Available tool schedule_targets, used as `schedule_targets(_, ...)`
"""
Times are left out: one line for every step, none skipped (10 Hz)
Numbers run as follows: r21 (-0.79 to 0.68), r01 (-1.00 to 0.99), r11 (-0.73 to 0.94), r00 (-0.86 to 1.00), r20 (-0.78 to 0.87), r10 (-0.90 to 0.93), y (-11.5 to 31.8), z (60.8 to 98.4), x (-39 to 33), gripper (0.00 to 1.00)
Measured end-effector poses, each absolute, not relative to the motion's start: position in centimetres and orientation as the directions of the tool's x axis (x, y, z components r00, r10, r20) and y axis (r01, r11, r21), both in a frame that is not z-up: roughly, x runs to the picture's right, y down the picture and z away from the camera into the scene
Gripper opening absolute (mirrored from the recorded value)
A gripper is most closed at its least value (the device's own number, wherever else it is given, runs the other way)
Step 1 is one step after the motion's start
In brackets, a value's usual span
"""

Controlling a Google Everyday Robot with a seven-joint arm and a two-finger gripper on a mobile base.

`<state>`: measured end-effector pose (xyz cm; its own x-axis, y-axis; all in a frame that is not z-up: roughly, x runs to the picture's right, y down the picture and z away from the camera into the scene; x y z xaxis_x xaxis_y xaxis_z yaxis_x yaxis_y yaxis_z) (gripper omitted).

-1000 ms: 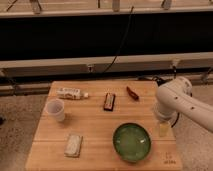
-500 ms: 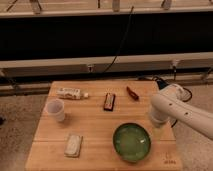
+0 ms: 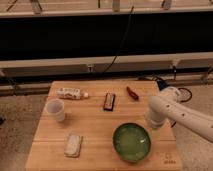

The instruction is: Drag the ceramic bowl in a circle

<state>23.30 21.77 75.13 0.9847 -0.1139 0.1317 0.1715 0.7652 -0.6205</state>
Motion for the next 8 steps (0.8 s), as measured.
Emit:
schedule_targets(-0.626, 0.181, 0.758, 0.983, 0.142, -0.117, 22.2, 75.8, 23.0, 0.8)
schedule_targets(-0.626, 0.19, 0.756, 0.981, 0.15, -0.122, 22.5, 76.5, 22.7, 0.8)
schedule_targets(-0.625, 0.189, 0.757, 0.981, 0.149, -0.122, 22.1, 77.0, 22.6, 0.8)
schedule_targets(-0.626, 0.19, 0.756, 0.981, 0.149, -0.123, 21.5, 77.6, 22.5, 0.8)
schedule_targets(-0.626, 0.196, 0.755, 0.98, 0.156, -0.125, 21.0, 78.1, 22.2, 0.8)
schedule_targets(-0.629, 0.195, 0.752, 0.98, 0.157, -0.123, 21.0, 78.2, 22.2, 0.8)
schedule_targets(-0.63, 0.196, 0.752, 0.98, 0.156, -0.125, 21.2, 78.2, 22.3, 0.75)
schedule_targets(-0.627, 0.206, 0.751, 0.978, 0.161, -0.134, 20.9, 78.3, 22.3, 0.66)
